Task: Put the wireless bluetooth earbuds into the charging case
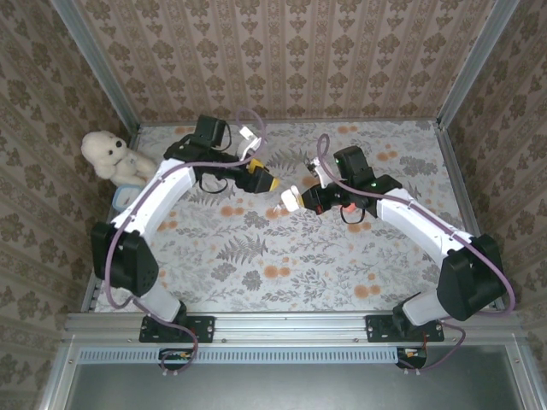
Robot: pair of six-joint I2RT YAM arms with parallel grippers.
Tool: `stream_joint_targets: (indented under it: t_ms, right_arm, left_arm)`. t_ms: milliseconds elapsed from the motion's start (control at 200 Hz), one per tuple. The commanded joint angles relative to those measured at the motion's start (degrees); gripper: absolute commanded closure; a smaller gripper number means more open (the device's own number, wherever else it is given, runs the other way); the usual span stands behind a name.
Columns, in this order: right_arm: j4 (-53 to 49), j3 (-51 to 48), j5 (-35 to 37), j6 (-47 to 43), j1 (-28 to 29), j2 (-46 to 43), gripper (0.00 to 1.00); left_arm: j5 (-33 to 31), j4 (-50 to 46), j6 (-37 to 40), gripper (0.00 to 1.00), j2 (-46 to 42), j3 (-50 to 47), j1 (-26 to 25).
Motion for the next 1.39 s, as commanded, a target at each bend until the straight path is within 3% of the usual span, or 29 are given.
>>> stream_joint_targets:
  t_ms: [0, 280, 845, 1390]
  right_arm:
    - [-3.7, 2.7, -2.9, -4.9, 0.5, 0.8, 1.00]
    - [-5.4, 5.2, -3.3, -6.1, 2.2, 2.9, 1.00]
    - [-4.9, 6.3, -3.3, -6.2, 2.4, 3.8, 1.00]
    - [-4.5, 6.0, -3.1, -6.4, 2.4, 3.8, 1.00]
  left_arm:
    - [4.1, -16.8, 11.1, 0.18, 3.3, 5.6, 0.2]
    - [8.7, -25.4, 17.1, 0.29, 9.4, 10.9, -1.5]
    - [9.9, -24.5, 17.3, 0.39, 12.2, 8.9, -5.9]
    - [10.7, -24.1, 17.0, 0.62, 13.8, 8.8, -6.5]
